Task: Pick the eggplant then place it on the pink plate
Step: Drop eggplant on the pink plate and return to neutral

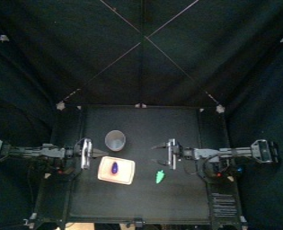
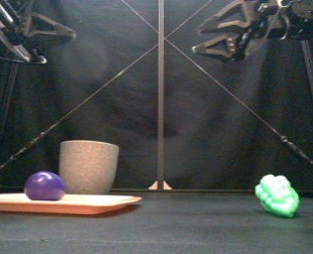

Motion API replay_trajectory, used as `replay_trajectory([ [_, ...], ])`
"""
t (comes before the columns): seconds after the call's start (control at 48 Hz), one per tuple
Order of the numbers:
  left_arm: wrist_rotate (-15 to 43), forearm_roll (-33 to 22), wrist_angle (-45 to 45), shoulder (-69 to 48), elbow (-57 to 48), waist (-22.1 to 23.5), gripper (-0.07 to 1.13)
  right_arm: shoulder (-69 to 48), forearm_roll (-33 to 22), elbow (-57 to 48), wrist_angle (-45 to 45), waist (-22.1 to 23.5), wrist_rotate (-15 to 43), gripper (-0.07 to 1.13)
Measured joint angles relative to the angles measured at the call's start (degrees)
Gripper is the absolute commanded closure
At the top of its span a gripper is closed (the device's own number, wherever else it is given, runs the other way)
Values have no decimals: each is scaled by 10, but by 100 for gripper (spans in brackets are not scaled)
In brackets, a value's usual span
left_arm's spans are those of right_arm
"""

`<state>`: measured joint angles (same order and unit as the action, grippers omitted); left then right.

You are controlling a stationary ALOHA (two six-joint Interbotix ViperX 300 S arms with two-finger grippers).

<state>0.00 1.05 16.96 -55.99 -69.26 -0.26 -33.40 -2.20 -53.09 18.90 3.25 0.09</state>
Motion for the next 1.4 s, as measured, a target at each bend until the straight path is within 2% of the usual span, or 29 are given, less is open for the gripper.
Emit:
replay_trajectory([
  [0.25, 0, 4, 0, 1, -1, 0, 108, -173, 1, -91, -8, 4, 0, 10],
  [0.438, 0, 5, 0, 0, -3, -1, 108, -254, 3, -113, -69, 4, 7, 10],
  [0.604, 0, 6, 0, 1, -3, -2, 108, -264, 3, -111, -101, 5, 9, 10],
  [1.396, 0, 8, 0, 0, -4, -2, 108, -265, -4, -108, -113, 21, 8, 10],
])
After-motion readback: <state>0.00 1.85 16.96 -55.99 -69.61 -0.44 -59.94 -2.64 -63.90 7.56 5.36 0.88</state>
